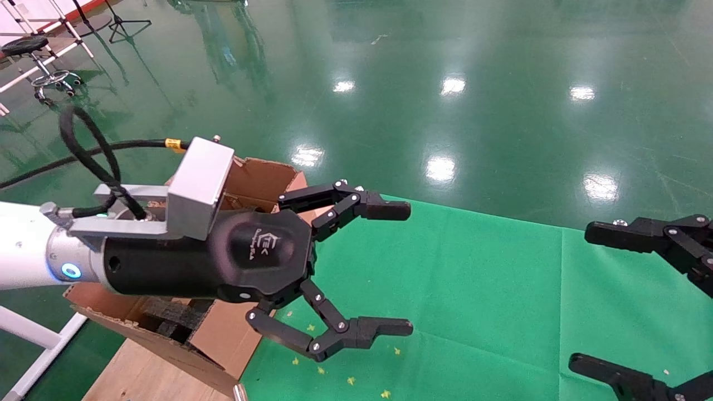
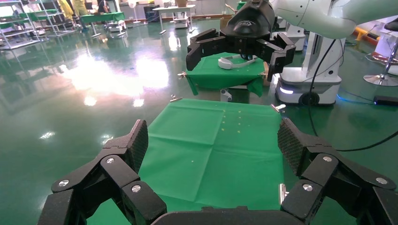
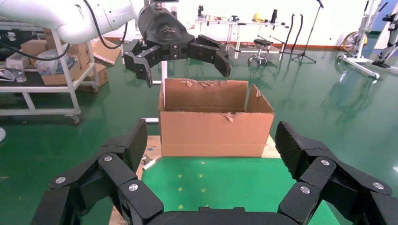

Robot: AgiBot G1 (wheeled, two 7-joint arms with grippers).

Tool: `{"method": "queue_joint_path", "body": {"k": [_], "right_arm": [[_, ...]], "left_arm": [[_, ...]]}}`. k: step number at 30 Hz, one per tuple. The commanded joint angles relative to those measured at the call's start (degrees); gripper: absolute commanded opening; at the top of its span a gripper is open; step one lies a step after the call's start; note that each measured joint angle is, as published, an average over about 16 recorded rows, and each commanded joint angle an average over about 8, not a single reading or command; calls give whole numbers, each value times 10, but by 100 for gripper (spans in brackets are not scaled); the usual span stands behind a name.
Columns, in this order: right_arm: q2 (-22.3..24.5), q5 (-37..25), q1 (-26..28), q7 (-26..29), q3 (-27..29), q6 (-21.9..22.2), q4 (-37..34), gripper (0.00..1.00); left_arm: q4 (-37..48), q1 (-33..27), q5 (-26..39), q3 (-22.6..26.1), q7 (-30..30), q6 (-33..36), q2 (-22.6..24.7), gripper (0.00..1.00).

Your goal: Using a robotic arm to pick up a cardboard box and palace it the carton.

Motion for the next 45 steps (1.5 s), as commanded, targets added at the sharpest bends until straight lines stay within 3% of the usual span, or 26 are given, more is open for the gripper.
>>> {"method": "queue_joint_path", "body": {"k": [1,45], "right_arm": [[0,0,0,0,0,0,0,100],[0,0,0,0,0,0,0,100]], "left_arm": [[0,0,0,0,0,0,0,100],[0,0,0,0,0,0,0,100]]}}
